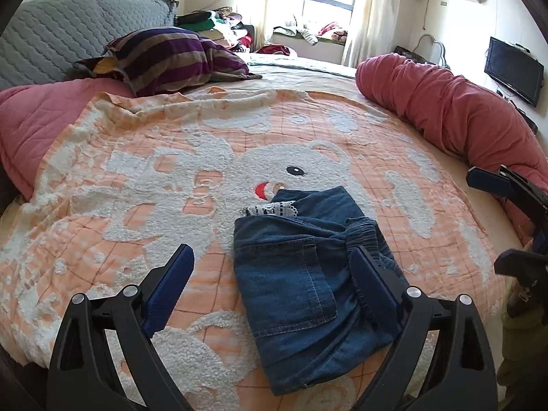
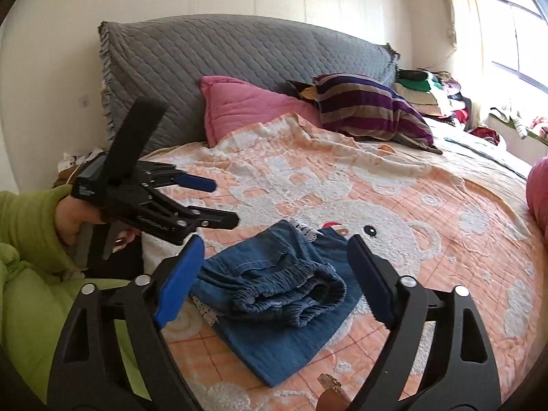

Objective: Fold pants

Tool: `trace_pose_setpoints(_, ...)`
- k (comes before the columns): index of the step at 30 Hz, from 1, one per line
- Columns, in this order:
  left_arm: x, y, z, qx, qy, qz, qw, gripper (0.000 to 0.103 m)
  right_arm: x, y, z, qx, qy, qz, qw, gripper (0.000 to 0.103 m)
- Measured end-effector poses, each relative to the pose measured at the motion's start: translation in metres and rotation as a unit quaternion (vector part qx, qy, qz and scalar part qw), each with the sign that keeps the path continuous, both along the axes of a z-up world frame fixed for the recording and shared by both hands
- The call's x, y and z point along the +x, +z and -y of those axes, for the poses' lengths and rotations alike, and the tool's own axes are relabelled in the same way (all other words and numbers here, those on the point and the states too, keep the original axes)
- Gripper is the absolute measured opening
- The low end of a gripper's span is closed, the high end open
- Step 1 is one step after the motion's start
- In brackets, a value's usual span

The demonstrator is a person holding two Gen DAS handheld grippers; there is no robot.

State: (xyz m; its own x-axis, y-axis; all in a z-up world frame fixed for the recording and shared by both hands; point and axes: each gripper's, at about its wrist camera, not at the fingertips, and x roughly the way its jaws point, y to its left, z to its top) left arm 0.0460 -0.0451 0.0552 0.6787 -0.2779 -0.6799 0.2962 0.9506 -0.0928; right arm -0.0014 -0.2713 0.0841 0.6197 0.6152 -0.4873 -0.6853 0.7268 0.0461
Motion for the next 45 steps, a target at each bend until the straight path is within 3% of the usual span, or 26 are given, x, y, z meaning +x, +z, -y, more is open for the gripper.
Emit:
trace_pose_setpoints(20, 0.0, -0.006, -0.009, 0.005, 0.019, -0.009, 0.9998, 0.098, 0.023, -0.011, 0.019, 0.006, -0.081, -0.023, 0.996, 0.093)
trace_pose_setpoints(29, 0.012, -0.023, -0.013, -0.001, 0.02, -0.04, 0.999, 0.098, 0.041, -0.027, 0.029, 0.002, -0.125, -0.059, 0.99, 0.093)
trace_pose_setpoints(35, 0.023, -0.046, -0.012, -0.013, 0.022, -0.079, 0.9966, 0.098, 0.06, -0.05, 0.037, 0.003, -0.153, -0.114, 0.982, 0.093)
trace_pose_setpoints(40, 0.033, -0.065, -0.011, -0.026, 0.022, -0.11, 0.9934, 0.098, 0.073, -0.077, 0.035, -0.006, -0.153, -0.167, 0.974, 0.072)
trace_pose_setpoints(45, 0.039, -0.075, -0.009, -0.03, 0.022, -0.121, 0.992, 0.098, 0.083, -0.099, 0.028, -0.008, -0.144, -0.209, 0.967, 0.059)
